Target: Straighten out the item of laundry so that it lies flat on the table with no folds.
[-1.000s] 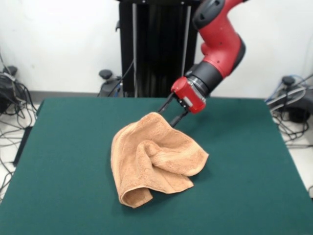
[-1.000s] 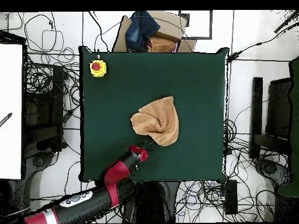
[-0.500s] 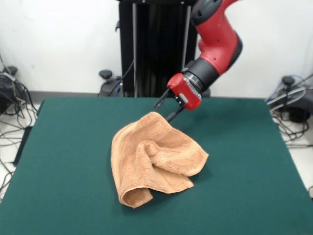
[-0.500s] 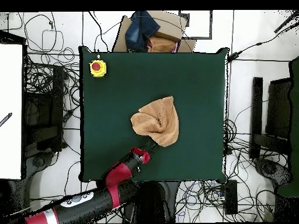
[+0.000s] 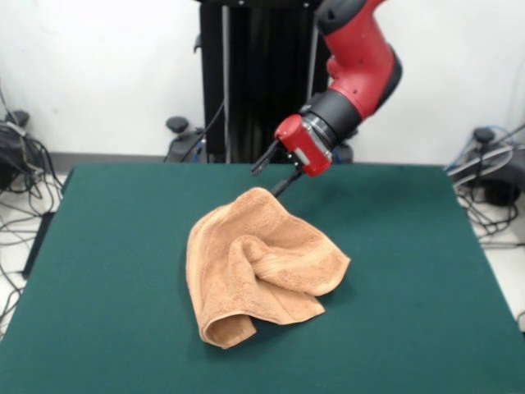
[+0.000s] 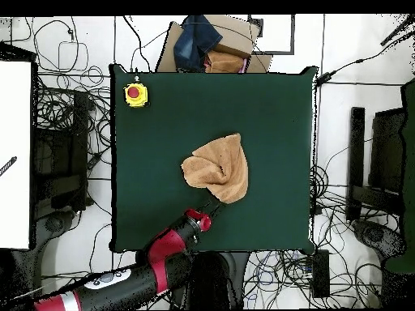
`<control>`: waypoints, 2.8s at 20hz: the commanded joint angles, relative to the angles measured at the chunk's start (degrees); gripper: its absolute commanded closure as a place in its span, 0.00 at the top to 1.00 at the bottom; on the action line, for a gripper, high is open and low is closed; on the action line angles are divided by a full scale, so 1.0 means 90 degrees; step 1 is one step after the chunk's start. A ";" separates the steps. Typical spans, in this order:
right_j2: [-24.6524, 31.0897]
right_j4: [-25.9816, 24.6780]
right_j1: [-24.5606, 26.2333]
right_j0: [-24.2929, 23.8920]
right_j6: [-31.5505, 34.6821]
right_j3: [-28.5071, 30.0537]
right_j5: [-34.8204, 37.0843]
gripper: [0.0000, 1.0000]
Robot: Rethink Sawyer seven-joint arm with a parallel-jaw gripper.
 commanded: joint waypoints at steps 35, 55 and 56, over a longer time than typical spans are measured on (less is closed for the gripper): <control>0.0011 0.0811 0.0866 0.0003 0.0670 -0.1033 -0.0185 1.00; 0.0124 0.1426 0.1069 0.0234 0.0606 -0.1290 -0.0027 1.00; 0.0132 0.1425 0.1063 0.0237 0.0603 -0.1292 0.0000 1.00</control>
